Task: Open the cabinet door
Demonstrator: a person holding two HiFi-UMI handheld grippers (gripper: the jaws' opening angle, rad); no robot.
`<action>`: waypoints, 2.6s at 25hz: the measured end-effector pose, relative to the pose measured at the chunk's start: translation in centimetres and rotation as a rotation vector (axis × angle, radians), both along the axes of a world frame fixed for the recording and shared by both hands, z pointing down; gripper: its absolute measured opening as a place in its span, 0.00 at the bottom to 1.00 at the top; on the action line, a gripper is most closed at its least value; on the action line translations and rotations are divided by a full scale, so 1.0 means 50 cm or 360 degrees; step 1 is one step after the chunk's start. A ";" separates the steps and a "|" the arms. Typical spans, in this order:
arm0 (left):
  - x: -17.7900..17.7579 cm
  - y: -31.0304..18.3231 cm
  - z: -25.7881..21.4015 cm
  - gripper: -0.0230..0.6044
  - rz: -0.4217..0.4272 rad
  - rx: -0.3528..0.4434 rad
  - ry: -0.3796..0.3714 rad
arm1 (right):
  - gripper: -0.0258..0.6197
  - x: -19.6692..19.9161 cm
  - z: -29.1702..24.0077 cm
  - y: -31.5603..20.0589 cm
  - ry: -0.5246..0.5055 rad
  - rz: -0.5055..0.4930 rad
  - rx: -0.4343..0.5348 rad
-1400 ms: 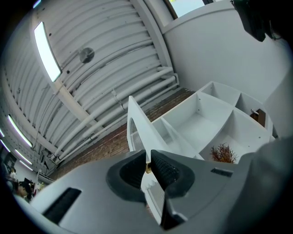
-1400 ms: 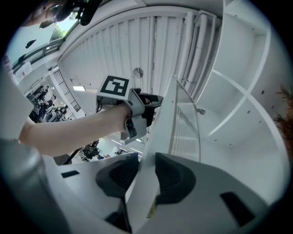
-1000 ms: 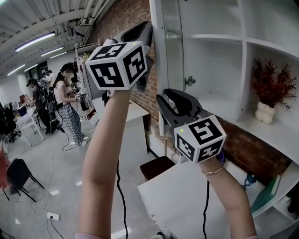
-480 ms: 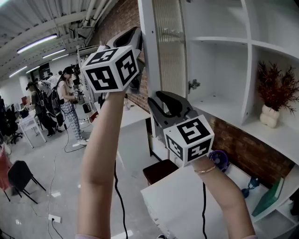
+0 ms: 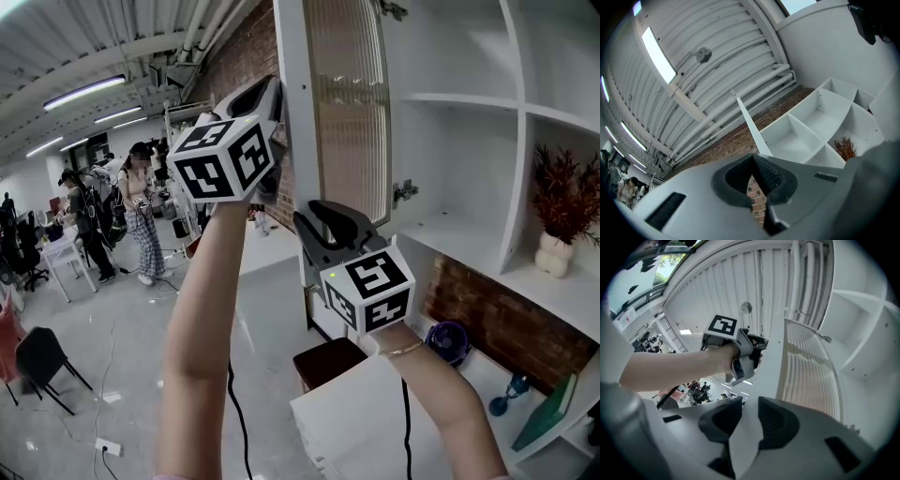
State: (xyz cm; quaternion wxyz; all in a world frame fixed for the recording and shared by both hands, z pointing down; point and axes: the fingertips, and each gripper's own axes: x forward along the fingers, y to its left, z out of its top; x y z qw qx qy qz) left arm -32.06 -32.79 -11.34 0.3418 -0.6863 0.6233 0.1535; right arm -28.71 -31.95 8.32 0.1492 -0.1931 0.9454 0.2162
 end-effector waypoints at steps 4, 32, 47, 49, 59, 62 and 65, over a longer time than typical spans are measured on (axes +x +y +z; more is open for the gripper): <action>-0.035 -0.001 0.002 0.04 -0.0016 0.0001 0.0035 | 0.19 -0.032 0.001 -0.006 0.0008 -0.0007 0.0007; -0.063 -0.018 0.033 0.06 -0.0062 -0.0023 -0.0038 | 0.10 -0.110 0.019 -0.062 0.0020 0.0033 -0.0056; -0.012 0.010 0.198 0.05 0.0035 -0.0140 0.0083 | 0.07 0.035 0.063 -0.057 0.0017 0.0095 -0.0234; 0.005 0.009 0.225 0.04 0.0044 -0.0157 0.0093 | 0.07 0.068 0.077 -0.063 0.0021 0.0135 -0.0246; 0.116 -0.015 0.413 0.04 0.0097 -0.0334 0.0083 | 0.05 0.244 0.177 -0.090 0.0060 0.0341 -0.0374; 0.151 -0.023 0.481 0.04 0.0145 -0.0415 0.0096 | 0.05 0.297 0.219 -0.092 0.0086 0.0405 -0.0424; 0.182 -0.033 0.542 0.04 0.0205 -0.0501 0.0124 | 0.04 0.344 0.258 -0.090 0.0104 0.0450 -0.0484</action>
